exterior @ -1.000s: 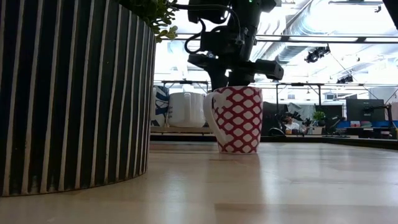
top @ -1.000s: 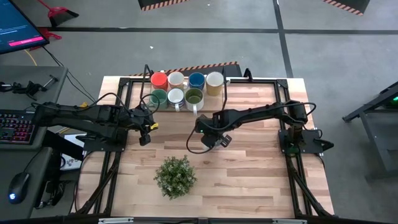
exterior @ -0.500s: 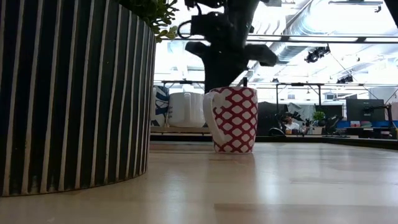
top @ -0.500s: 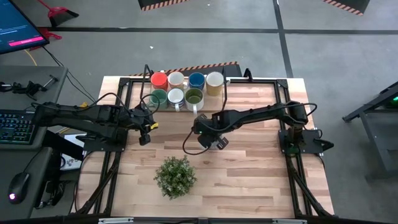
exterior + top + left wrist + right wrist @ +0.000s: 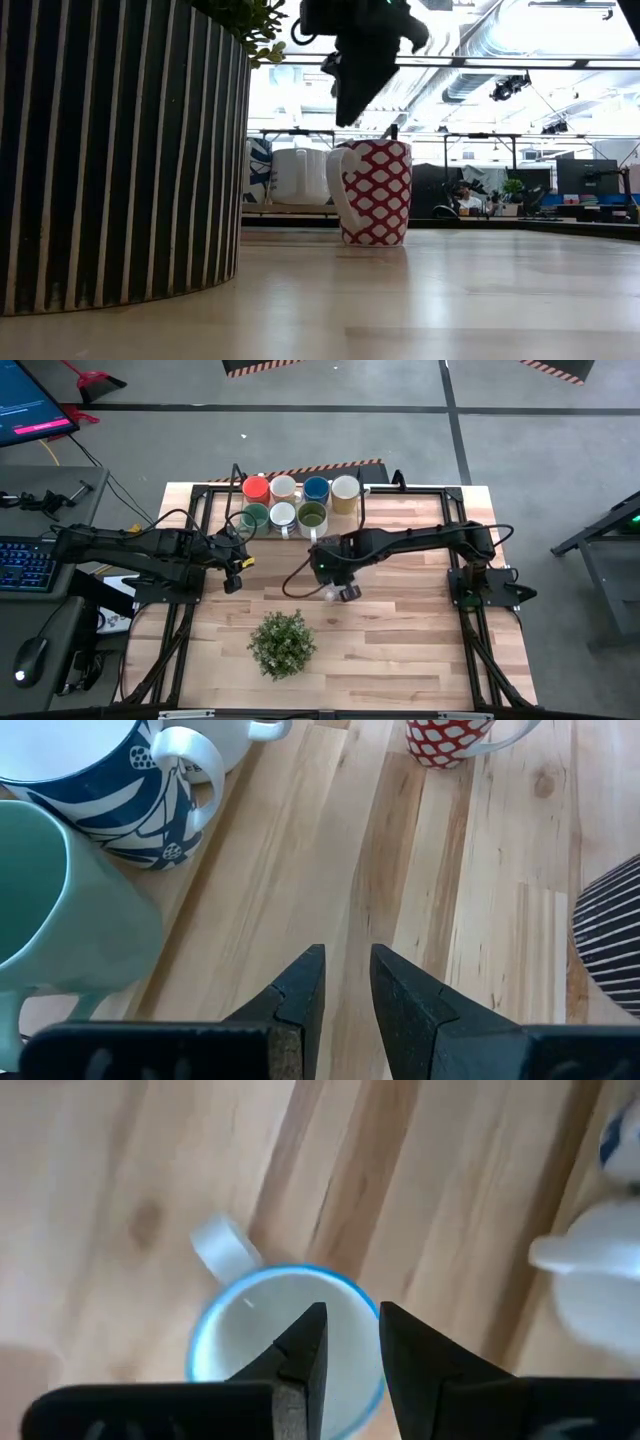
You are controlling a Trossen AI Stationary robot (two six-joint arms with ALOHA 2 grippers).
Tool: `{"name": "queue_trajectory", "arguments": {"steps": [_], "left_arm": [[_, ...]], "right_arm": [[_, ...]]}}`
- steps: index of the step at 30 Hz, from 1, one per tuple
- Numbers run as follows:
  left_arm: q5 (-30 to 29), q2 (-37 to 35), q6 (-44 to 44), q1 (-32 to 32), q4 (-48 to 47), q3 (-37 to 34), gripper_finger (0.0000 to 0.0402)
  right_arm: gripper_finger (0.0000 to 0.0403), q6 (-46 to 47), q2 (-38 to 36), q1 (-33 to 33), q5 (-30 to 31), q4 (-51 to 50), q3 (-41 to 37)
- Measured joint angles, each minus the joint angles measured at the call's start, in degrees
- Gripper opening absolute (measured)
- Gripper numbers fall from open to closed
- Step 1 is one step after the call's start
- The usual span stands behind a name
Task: Place coffee mugs
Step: Put the red patterned mug on the shelf
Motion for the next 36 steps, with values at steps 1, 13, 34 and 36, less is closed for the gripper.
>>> {"name": "queue_trajectory", "arguments": {"steps": [1, 13, 34, 36], "left_arm": [[0.0, 0.0, 0.0, 0.0, 0.0, 0.0, 0.0074], [0.0, 0.0, 1.4, 0.0, 0.0, 0.0, 0.0074], [0.0, 0.0, 1.8, 0.0, 0.0, 0.0, 0.0074], [0.0, 0.0, 1.8, 0.0, 0.0, 0.0, 0.0074]], "right_arm": [[0.0071, 3.3, 0.0, 0.0, -0.7, 0.0, 0.4], [0.0071, 41.4, 0.0, 0.0, -8.0, 0.0, 1.4], [0.0071, 84.8, 0.0, 12.3, 2.2, -0.3, 1.4], [0.0071, 88.7, 0.0, 13.4, 3.9, -0.2, 1.4]]}}
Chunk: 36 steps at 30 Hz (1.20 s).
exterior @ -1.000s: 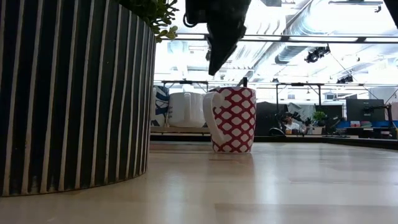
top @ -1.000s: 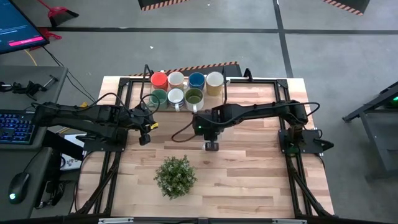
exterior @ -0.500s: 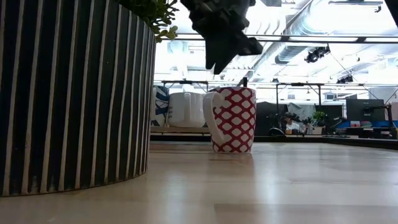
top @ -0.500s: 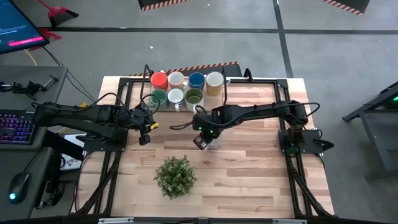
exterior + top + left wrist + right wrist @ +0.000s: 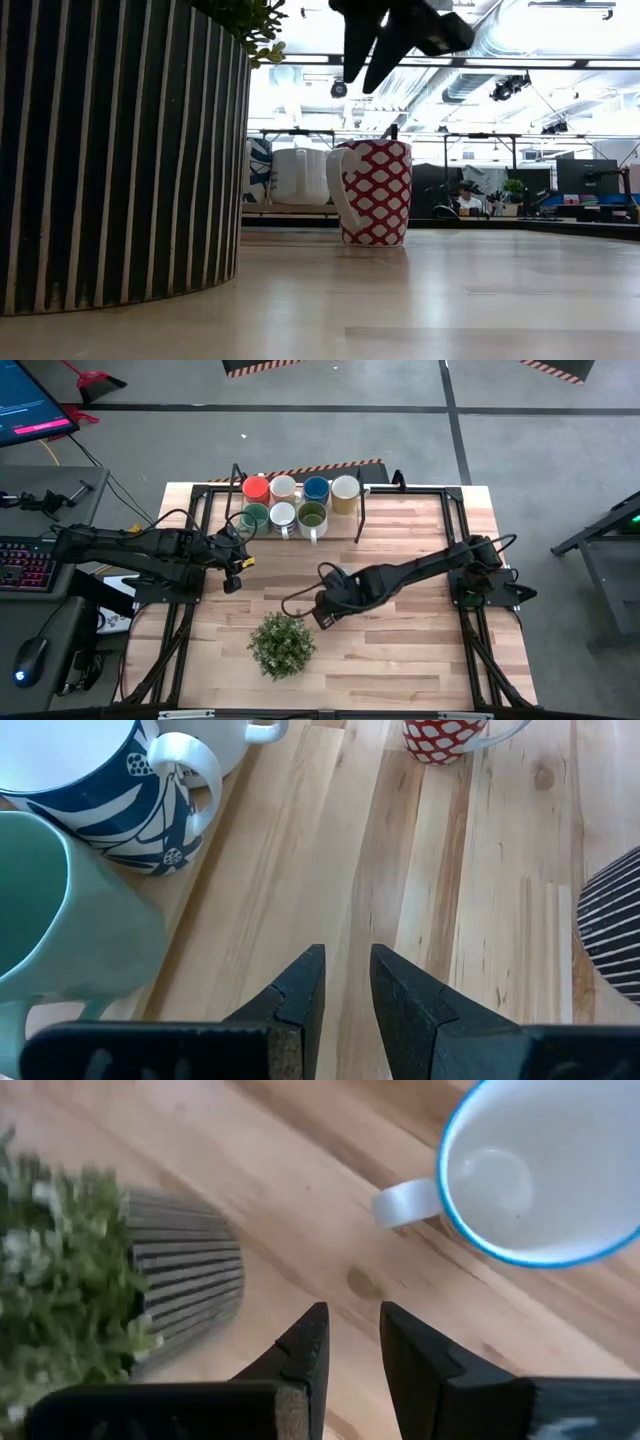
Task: Place coffee mugs
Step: Put the red patterned mug on the shelf
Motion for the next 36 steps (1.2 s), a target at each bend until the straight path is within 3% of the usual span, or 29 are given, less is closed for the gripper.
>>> {"name": "queue_trajectory", "arguments": {"steps": [4, 8, 15, 26, 36], "left_arm": [[0.0, 0.0, 0.0, 0.0, 0.0, 0.0, 0.0074], [0.0, 0.0, 0.1, 0.0, 0.0, 0.0, 0.0074], [0.0, 0.0, 0.1, 0.0, 0.0, 0.0, 0.0074], [0.0, 0.0, 0.1, 0.0, 0.0, 0.0, 0.0074], [0.0, 0.0, 0.1, 0.0, 0.0, 0.0, 0.0074]], "right_arm": [[0.0071, 9.4, 0.0, 1.0, 4.3, 0.0, 0.0], [0.0071, 14.6, 0.0, 1.1, 4.0, 1.8, -1.8], [0.0071, 15.9, 0.1, 1.3, 3.1, 6.8, -5.8], [0.0071, 15.6, 0.0, 1.0, 10.5, 8.6, -6.5], [0.0071, 12.3, 0.0, -1.7, 10.6, 8.0, -6.5]]}}
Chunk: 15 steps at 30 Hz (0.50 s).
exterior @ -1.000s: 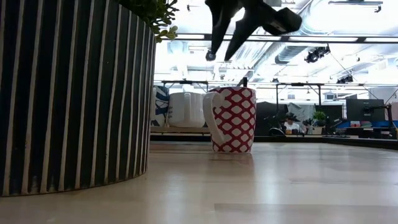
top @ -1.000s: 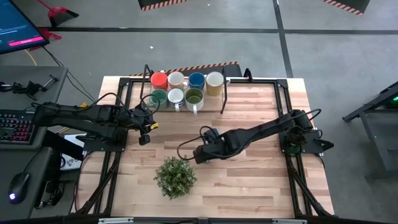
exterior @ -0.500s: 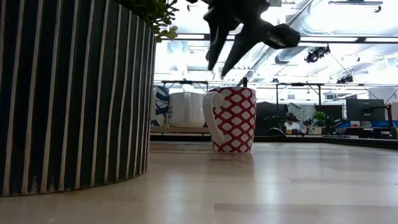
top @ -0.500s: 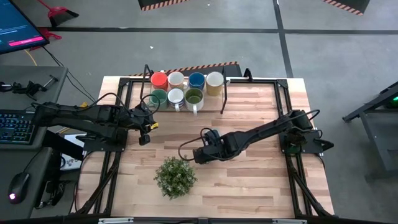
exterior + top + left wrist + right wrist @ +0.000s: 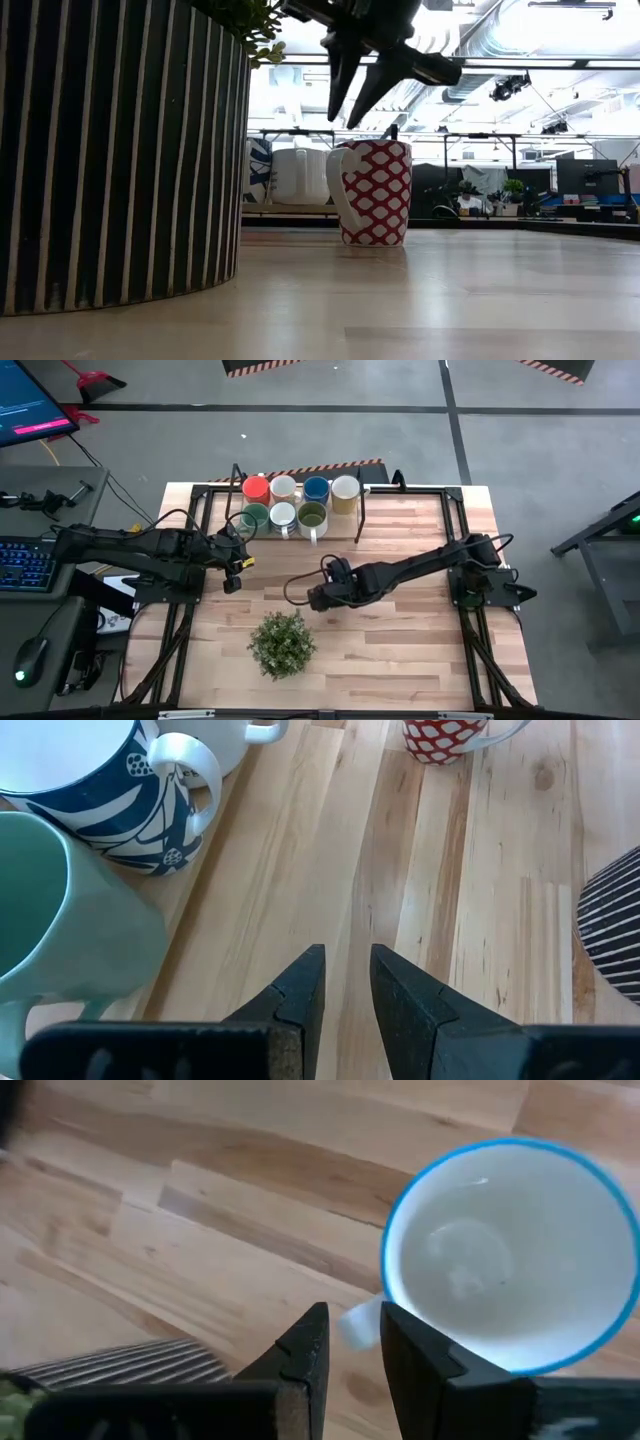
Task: Place coffee mugs
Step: Put the red patterned mug on the shelf
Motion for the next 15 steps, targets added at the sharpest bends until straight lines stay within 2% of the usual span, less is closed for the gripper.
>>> {"name": "queue_trajectory", "arguments": {"steps": [15], "left_arm": [[0.0, 0.0, 0.0, 0.0, 0.0, 0.0, 0.0074]], "right_arm": [[0.0071, -7.4, 0.0, -0.5, -5.9, -7.4, 0.0]]}}
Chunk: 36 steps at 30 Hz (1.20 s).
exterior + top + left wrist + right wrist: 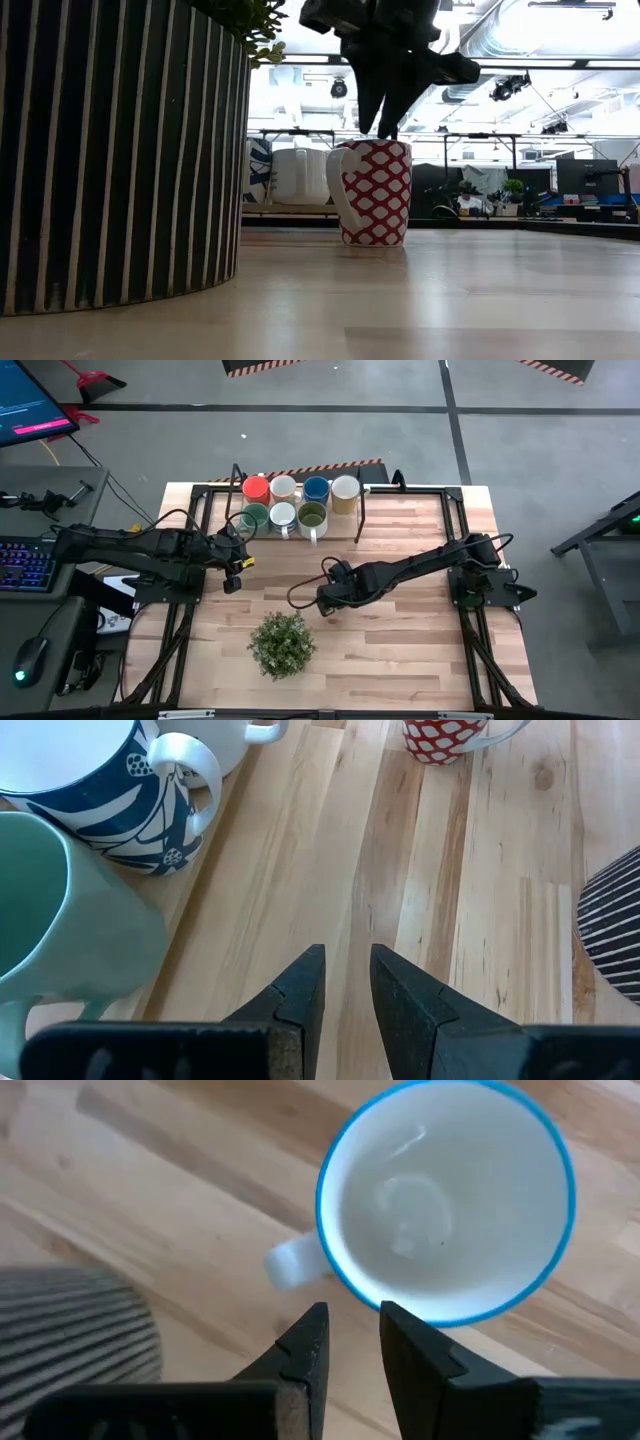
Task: Place coffee mugs
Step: Put the red patterned mug on the shelf
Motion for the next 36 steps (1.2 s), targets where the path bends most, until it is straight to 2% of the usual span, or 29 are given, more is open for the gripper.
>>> {"name": "queue_trajectory", "arguments": {"steps": [28, 36], "left_arm": [[0.0, 0.0, 0.0, 0.0, 0.0, 0.0, 0.0074], [0.0, 0.0, 0.0, 0.0, 0.0, 0.0, 0.0074]], "right_arm": [[0.0071, -22.6, 0.0, -1.2, 0.5, -0.8, 0.0], [0.0071, -27.3, 0.0, -2.0, -1.5, -0.8, 0.0]]}}
